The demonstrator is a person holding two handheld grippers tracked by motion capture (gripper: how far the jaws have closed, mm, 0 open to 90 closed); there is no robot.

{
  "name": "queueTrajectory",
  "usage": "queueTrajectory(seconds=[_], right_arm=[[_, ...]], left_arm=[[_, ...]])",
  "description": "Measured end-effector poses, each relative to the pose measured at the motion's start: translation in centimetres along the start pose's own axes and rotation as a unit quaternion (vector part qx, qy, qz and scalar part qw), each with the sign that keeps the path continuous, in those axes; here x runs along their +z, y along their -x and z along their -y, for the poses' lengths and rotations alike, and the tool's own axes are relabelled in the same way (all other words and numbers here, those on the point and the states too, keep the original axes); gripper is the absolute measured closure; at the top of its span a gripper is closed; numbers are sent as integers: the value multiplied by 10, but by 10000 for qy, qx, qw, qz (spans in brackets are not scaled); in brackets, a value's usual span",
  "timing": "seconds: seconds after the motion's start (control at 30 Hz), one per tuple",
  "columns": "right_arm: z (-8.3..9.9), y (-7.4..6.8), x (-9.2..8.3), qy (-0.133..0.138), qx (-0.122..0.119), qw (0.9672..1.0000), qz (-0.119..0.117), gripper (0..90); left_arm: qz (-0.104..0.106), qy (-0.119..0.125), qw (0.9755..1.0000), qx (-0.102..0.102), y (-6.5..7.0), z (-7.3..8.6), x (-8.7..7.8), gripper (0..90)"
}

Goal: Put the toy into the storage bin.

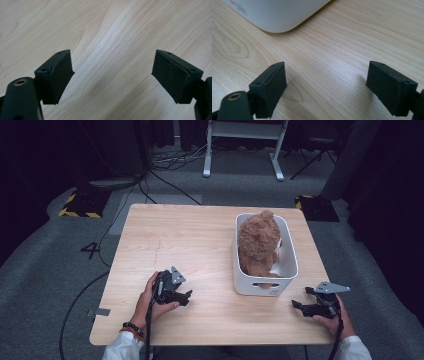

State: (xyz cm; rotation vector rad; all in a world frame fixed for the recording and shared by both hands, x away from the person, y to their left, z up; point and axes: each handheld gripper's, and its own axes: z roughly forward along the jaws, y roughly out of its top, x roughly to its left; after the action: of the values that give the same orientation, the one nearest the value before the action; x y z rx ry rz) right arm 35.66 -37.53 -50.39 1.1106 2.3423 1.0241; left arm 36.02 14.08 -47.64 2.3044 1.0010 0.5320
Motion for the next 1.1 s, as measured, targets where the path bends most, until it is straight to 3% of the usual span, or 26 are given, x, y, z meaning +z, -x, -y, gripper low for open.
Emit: queueTrajectory(seconds=[0.3, 0.4, 0.47, 0.53, 0.67, 1.1], right_arm=[[0, 0, 0, -1, 10, 10000, -3, 162], [0, 0, 0, -4, 7, 10000, -3, 162], [0, 0, 0, -4, 7, 10000, -3, 162], [0, 0, 0, -5, 8, 10000, -3, 162], [0, 0, 0, -5, 9, 10000, -5, 163], [0, 0, 0, -6, 4, 10000, -11, 163]], left_arm=[[5, -95, 9999, -119, -3, 23, 2, 169], [-45, -12, 9998, -205, -6, 31, -1, 166], [-67, 68, 9995, -299, -7, 37, -4, 165], [41, 140, 9988, -461, -10, 43, -6, 165], [246, 281, 9951, -917, -15, 58, -10, 160], [68, 276, 9932, -1129, -16, 89, -35, 154]])
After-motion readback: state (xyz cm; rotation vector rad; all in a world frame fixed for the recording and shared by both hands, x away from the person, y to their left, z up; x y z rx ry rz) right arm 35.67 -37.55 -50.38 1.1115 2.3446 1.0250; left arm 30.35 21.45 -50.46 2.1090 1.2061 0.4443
